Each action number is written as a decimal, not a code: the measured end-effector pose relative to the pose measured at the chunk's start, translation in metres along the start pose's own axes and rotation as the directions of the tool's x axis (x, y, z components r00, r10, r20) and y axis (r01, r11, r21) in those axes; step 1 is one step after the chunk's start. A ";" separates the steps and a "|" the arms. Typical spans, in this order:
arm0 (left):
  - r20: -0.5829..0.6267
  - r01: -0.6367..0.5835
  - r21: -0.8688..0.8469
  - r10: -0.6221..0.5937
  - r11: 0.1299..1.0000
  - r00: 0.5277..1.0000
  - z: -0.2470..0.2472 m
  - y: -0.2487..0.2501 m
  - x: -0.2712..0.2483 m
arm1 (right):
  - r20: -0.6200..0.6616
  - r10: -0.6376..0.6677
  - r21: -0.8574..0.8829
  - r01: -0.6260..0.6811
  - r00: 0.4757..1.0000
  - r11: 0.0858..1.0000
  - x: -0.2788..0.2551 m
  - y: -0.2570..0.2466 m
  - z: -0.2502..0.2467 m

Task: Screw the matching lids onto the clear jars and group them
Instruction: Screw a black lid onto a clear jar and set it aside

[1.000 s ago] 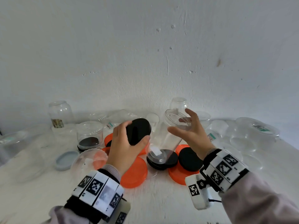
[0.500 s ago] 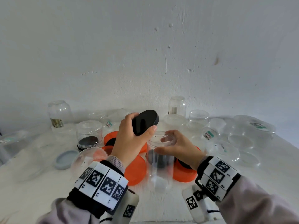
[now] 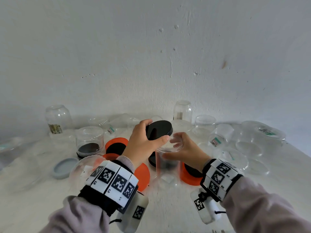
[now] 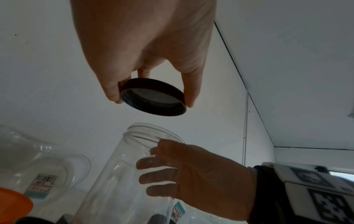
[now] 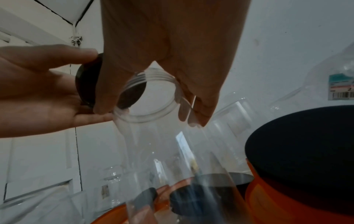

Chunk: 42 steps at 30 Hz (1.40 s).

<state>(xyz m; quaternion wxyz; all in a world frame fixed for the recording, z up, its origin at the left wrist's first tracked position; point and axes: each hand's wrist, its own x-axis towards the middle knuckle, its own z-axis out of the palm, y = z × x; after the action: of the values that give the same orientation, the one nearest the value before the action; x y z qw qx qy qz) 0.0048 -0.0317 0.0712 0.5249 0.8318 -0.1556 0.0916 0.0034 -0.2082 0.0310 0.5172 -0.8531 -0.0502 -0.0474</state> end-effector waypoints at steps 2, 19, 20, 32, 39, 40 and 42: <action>0.036 0.012 0.012 -0.012 1.000 0.999 0.002 0.001 0.002 | 0.028 0.008 0.018 -0.008 1.000 1.000 0.000 0.001 -0.002; 0.284 -0.003 0.192 -0.052 0.981 0.957 0.021 0.007 0.009 | 0.232 -0.138 0.227 0.085 0.963 0.970 -0.013 0.006 -0.007; 0.285 0.005 0.188 -0.060 0.982 0.957 0.021 0.007 0.009 | 0.246 -0.097 0.223 0.041 0.965 0.974 -0.012 0.011 -0.007; 0.272 0.011 0.152 -0.053 0.988 0.961 0.022 -0.002 0.001 | 0.262 0.065 0.056 -0.083 0.963 0.995 -0.008 0.029 -0.009; 0.307 0.068 0.040 -0.077 0.997 0.949 0.019 -0.016 -0.002 | 0.303 0.093 -0.011 -0.094 0.949 0.996 -0.008 0.023 -0.025; 0.312 0.095 0.009 -0.093 0.995 0.946 0.017 -0.020 -0.003 | 0.310 0.089 -0.015 -0.089 0.947 0.996 -0.007 0.019 -0.032; 0.339 0.136 -0.031 -0.118 0.990 0.933 0.014 -0.029 -0.005 | 0.321 0.071 -0.032 -0.064 0.944 0.997 -0.006 0.008 -0.046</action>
<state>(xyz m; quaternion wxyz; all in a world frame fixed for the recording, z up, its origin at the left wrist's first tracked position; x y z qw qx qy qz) 0.0099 -0.0322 0.0389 0.5179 0.8289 -0.1913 -0.0899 -0.0028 -0.2529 0.0445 0.4943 -0.8560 -0.1043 0.1098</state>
